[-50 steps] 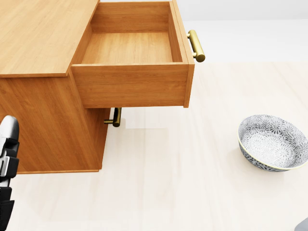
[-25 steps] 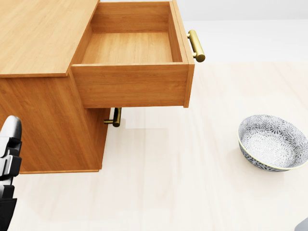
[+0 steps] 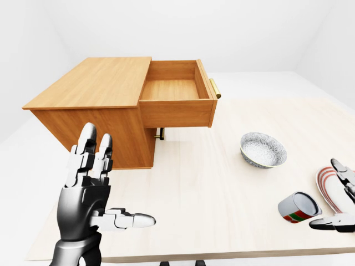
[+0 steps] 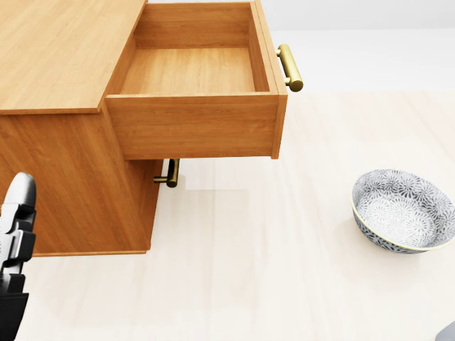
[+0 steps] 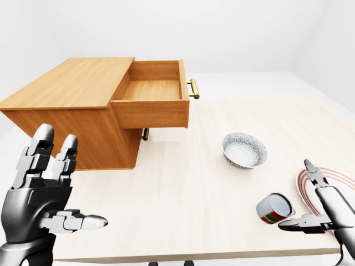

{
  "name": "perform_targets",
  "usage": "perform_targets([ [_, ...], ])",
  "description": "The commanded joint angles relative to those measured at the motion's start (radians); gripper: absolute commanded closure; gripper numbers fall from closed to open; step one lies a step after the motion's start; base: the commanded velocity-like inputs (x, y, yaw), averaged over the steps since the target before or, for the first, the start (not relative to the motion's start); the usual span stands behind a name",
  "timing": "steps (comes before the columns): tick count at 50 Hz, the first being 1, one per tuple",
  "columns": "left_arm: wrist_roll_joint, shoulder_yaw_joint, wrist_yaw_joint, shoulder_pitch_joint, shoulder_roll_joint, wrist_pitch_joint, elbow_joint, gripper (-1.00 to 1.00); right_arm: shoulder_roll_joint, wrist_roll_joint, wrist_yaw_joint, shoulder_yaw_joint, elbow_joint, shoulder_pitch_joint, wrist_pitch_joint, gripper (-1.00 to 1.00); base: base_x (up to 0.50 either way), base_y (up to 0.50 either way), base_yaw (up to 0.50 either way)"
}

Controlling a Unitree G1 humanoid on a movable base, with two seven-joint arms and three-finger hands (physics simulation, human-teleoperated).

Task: Put the ketchup in the top drawer of the cabinet.

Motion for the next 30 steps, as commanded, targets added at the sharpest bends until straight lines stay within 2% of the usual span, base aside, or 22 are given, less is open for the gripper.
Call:
perform_targets([
  [1,0.005,-0.008,0.001,0.006,0.001,0.0,0.005,-1.0,-0.001,0.007,0.0,-0.019,0.058,0.029,0.0,-1.0,0.0,0.0,0.0],
  [11,0.013,-0.017,0.007,0.005,0.003,0.0,0.014,-1.0,0.0,0.003,0.0,-0.028,0.138,0.048,0.0,-1.0,0.0,0.0,0.0],
  [30,0.017,-0.023,0.013,0.007,0.008,0.0,0.017,-1.0,-0.049,-0.062,0.0,0.033,0.174,0.014,0.0,-1.0,0.0,0.0,0.0],
])
